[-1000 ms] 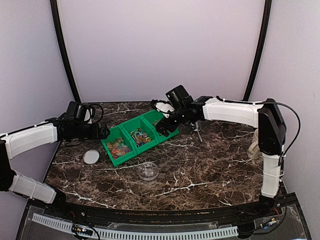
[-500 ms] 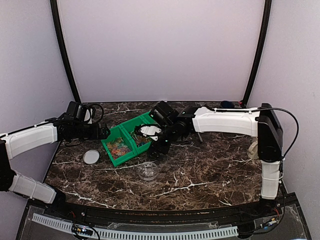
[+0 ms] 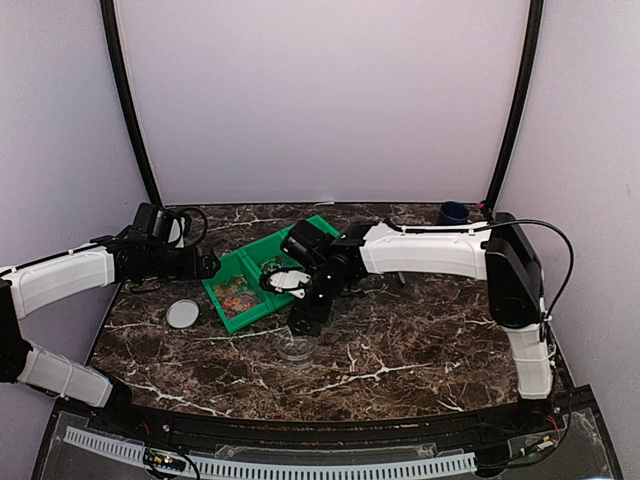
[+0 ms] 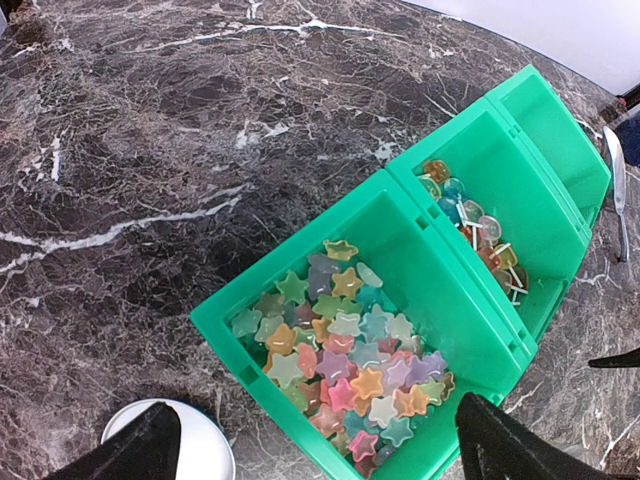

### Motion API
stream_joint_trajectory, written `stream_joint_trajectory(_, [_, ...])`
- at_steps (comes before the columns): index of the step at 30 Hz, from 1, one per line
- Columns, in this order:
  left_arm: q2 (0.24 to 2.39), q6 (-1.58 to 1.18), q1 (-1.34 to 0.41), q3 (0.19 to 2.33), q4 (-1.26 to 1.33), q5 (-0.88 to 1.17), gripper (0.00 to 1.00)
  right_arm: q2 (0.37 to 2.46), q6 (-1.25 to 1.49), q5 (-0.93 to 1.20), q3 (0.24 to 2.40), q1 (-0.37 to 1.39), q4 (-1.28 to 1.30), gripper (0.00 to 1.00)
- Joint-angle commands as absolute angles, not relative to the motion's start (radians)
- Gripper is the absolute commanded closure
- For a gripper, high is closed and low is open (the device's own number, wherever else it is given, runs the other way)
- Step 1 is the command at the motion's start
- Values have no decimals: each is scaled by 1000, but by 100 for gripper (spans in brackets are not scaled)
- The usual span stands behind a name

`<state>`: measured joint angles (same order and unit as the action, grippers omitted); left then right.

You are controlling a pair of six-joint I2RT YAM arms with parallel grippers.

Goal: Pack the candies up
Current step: Move the packing bottle to the center of the board.

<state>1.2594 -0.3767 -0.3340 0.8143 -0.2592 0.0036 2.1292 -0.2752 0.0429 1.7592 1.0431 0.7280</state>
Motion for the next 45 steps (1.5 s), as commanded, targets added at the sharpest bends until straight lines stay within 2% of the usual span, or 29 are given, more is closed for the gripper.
stream_joint_trajectory(1, [1246, -376, -329, 801, -251, 10, 1, 2176, -258, -11, 1831, 1067, 791, 2])
stream_joint_trajectory(18, [1247, -377, -329, 801, -252, 16, 1, 2185, -190, -318, 1821, 1067, 944, 2])
stream_joint_trajectory(33, [1235, -381, -329, 797, -255, 13, 1, 2113, -144, -443, 1712, 908, 918, 2])
stream_joint_trajectory(45, [1234, -382, -329, 796, -253, 12, 1, 2068, -146, -439, 1735, 863, 889, 2])
